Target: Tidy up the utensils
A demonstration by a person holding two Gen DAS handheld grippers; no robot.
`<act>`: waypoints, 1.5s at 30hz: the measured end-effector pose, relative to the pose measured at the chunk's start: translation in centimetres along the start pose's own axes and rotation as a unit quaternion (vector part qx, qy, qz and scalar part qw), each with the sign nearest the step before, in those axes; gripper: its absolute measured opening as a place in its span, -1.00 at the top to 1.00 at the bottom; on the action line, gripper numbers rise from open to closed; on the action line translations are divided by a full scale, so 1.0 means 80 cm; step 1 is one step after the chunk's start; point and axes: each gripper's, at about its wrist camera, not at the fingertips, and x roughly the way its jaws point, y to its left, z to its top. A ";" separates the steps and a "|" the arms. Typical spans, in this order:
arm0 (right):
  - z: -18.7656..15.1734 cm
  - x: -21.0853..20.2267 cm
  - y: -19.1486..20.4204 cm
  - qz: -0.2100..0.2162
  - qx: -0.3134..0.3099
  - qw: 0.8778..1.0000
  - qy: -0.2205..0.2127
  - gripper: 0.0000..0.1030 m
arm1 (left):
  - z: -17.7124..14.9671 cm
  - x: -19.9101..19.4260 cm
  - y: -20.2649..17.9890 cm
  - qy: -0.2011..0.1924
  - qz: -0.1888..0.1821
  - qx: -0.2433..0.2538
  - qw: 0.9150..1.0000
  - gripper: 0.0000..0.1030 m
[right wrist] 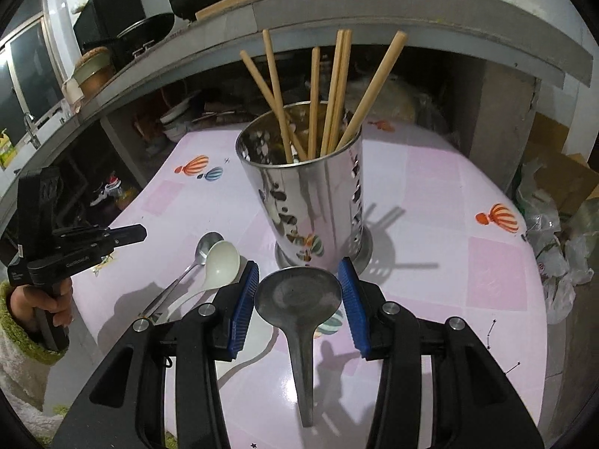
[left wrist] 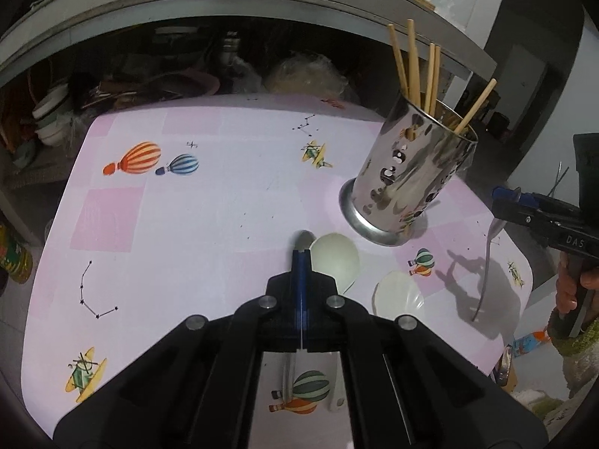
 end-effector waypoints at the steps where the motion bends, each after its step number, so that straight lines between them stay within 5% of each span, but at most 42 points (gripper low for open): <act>1: 0.000 0.000 0.000 0.000 0.001 1.000 0.000 0.16 | 0.000 0.002 -0.001 0.001 -0.001 0.001 1.000 1.00; 12: -0.003 0.012 -0.009 0.014 0.027 0.999 0.010 0.16 | -0.003 0.025 0.005 0.018 -0.036 0.008 0.999 0.89; 17: -0.002 0.014 -0.013 0.017 0.028 0.999 0.011 0.16 | -0.015 0.055 -0.012 0.060 -0.025 0.044 0.997 0.44; 29: -0.002 0.023 -0.022 0.028 0.036 0.999 0.019 0.16 | -0.031 0.099 -0.010 0.103 0.028 0.073 0.992 0.41; 34: -0.004 0.028 -0.025 0.034 0.039 0.998 0.023 0.16 | -0.014 0.083 -0.010 0.061 -0.025 0.040 0.997 0.41; 38: -0.005 0.032 -0.027 0.037 0.041 0.998 0.027 0.16 | 0.000 0.080 -0.023 0.035 -0.057 0.066 0.996 0.40; 45: -0.007 0.039 -0.031 0.042 0.048 0.997 0.031 0.16 | 0.011 0.108 -0.028 0.067 -0.081 0.092 0.990 0.41</act>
